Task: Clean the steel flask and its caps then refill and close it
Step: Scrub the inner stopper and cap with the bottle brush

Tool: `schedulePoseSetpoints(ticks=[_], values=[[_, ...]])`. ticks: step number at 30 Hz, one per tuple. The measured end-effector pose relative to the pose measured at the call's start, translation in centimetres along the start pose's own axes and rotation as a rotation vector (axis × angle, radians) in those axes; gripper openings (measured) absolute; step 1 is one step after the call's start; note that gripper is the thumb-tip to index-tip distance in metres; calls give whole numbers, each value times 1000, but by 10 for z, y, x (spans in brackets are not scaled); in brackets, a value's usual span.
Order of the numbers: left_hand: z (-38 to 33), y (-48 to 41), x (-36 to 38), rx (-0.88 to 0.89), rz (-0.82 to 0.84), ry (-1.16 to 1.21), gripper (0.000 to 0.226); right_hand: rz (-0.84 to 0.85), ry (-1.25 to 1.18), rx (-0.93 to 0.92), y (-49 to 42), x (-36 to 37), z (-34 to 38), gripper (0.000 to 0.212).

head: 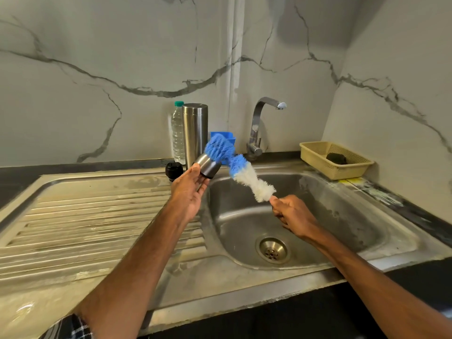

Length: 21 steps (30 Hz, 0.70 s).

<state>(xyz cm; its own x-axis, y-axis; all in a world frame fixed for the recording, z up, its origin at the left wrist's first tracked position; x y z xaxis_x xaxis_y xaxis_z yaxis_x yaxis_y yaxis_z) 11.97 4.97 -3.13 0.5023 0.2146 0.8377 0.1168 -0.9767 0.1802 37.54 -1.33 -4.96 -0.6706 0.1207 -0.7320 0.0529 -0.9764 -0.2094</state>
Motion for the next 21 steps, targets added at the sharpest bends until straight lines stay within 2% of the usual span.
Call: schedulePoseSetpoints(ticks=[8, 18, 21], values=[[-1, -2, 1, -1, 24, 0, 35, -69, 58, 1, 1, 2, -2, 54], [0, -2, 1, -7, 23, -9, 35, -58, 51, -47, 0, 7, -2, 54], [0, -3, 0, -4, 15, -33, 28, -60, 74, -29, -2, 6, -4, 53]])
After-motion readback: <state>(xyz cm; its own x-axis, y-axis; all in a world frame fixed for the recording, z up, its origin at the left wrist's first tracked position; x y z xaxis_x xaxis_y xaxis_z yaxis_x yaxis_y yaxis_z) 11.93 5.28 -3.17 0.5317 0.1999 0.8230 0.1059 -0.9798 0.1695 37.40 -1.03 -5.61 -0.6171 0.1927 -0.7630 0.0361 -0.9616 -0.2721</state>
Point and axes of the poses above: each hand's wrist, its own y-axis away from the middle knuckle, its own x-axis out of the palm, z = x × y, the point moved 3 cm from there along -y, towards the middle knuckle, and after that the axes turned 14 degrees about y, right-handed, at the moved point
